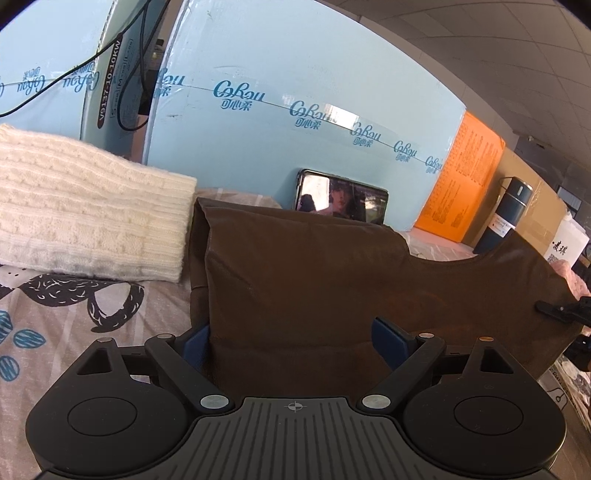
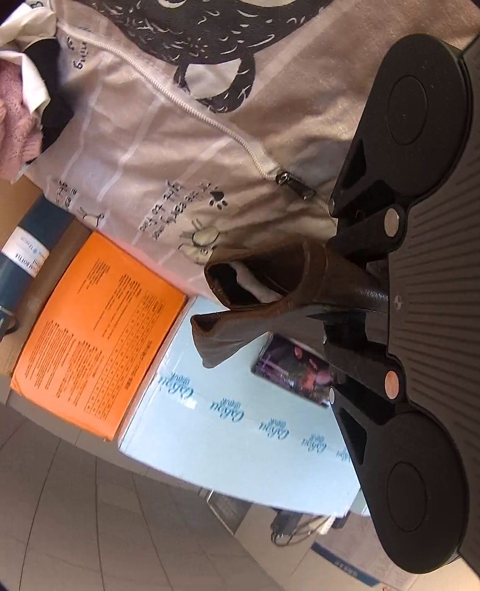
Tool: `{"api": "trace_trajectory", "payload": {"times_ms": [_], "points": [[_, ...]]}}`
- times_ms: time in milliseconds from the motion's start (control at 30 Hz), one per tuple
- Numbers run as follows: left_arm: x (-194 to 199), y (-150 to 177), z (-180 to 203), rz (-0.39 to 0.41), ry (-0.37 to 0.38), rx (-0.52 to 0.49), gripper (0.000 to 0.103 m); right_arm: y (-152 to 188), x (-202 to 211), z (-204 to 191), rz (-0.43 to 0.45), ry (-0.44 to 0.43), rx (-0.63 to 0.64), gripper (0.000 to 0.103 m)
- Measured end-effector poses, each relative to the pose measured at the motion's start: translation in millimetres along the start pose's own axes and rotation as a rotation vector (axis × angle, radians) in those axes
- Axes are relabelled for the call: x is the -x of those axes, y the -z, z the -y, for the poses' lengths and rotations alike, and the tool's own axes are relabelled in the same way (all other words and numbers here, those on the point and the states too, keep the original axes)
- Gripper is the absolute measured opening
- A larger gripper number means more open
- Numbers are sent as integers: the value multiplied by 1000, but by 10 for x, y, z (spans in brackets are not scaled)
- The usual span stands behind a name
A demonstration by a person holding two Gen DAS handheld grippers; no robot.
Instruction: Fold clothes
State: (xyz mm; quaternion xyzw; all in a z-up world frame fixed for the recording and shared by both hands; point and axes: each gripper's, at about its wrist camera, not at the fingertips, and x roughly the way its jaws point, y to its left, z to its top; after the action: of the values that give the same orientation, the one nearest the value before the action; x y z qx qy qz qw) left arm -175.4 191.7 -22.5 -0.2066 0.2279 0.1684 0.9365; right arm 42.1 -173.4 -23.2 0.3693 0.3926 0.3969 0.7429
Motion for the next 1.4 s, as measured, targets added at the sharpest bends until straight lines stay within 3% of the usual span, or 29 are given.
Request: {"api": "trace_trajectory", "payload": {"times_ms": [167,233,333,400,467,567,667,733,767,967,1067,1133,1200,1333,1400], "points": [[-25,52,171,-25,91,-51,92,-22,286,-24,32,-29,15,5],[-18,85,277,-31,175,-70,92,-24,455,53,53,-15,-4,4],[-18,160,481,-67,364,-110,92,-56,786,144,142,32,6,4],[-12,217,640,-82,410,-185,92,-112,967,212,212,91,20,4],[8,249,754,-73,353,-268,92,-179,1076,316,259,159,18,4],[7,200,738,-39,220,-285,92,-237,1120,454,294,228,10,5],[3,53,691,25,88,-312,92,-246,1128,487,306,224,-4,18],[-63,-57,693,74,1,-353,92,-252,1133,509,314,222,-14,38],[-145,-130,691,86,-37,-362,92,-255,1135,520,318,221,-19,41],[-658,-302,595,37,-103,-358,92,-272,1151,586,342,213,-47,46],[-837,-307,588,-22,-132,-370,92,-281,1158,618,353,210,-62,37],[-877,-296,597,-46,-140,-370,93,-280,1144,612,346,204,-54,21],[-784,-289,613,-13,-144,-365,92,-278,1124,571,340,191,-37,9],[-512,-301,638,5,-62,-292,94,-258,1132,348,354,148,25,6],[-465,-266,713,2,-37,-324,99,-236,1142,188,359,116,68,6]]}}
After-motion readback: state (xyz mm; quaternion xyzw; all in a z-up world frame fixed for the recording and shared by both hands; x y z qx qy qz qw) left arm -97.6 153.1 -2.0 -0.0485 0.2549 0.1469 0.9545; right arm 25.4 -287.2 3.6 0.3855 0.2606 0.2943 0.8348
